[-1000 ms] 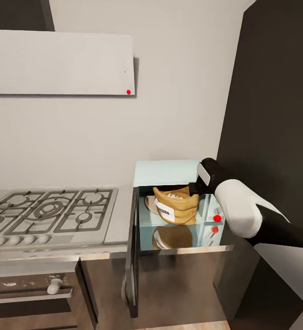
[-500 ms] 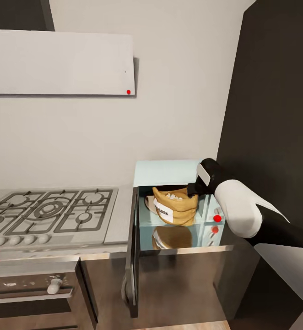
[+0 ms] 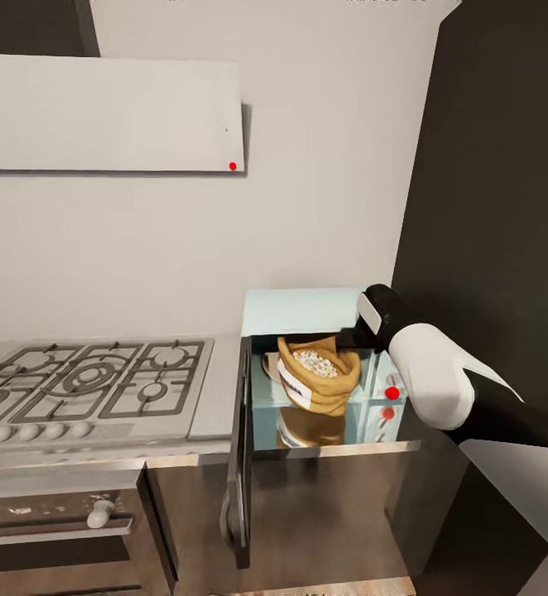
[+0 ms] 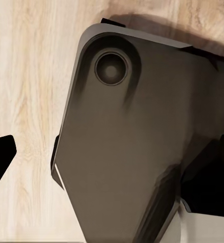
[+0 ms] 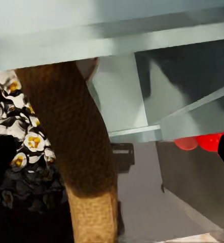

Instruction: In the kitchen, take the popcorn bag from the countertop, put it into the microwave, and heat it until the popcorn is cooked so the cooked popcorn ends up inside the bag.

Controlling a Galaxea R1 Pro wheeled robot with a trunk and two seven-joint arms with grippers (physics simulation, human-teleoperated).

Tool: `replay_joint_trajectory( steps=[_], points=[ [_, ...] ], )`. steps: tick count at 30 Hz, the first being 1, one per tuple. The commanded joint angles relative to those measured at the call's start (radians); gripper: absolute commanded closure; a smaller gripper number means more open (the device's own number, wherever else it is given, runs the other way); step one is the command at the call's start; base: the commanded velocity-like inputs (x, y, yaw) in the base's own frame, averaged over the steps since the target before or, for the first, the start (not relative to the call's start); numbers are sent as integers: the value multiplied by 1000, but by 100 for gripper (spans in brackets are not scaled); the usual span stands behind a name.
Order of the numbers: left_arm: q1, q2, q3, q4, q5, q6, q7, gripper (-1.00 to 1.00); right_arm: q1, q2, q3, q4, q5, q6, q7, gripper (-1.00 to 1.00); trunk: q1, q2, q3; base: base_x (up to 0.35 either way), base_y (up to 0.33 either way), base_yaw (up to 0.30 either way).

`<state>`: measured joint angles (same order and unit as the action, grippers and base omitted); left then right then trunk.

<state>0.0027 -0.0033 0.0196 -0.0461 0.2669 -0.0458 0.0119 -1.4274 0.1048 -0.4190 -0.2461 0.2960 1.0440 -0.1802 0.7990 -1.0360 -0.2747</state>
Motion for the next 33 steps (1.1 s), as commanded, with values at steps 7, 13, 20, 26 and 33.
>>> replay_joint_trajectory(
  steps=[7,13,20,26,33],
  points=[
    [0,-2,2,-2,3,-2,4,-100,-1,4,-10,-2,8,3,11,-100,0,-1,-1,-319,0,0],
    [0,-2,2,-2,3,-2,4,-100,-1,3,-2,-214,12,3,299,-100,0,-1,-1,-344,0,0],
    [0,0,1,-2,3,-2,3,-100,166,-16,6,-289,140,3,403,-100,0,-1,-1,-290,0,0],
    [0,0,0,-1,3,-2,3,-100,356,-11,7,-283,226,-44,409,-100,0,-1,-1,-30,0,0],
    [0,0,0,-2,3,-2,3,-100,372,7,11,-235,218,-439,574,-100,0,-1,-1,0,0,0]
  ],
)
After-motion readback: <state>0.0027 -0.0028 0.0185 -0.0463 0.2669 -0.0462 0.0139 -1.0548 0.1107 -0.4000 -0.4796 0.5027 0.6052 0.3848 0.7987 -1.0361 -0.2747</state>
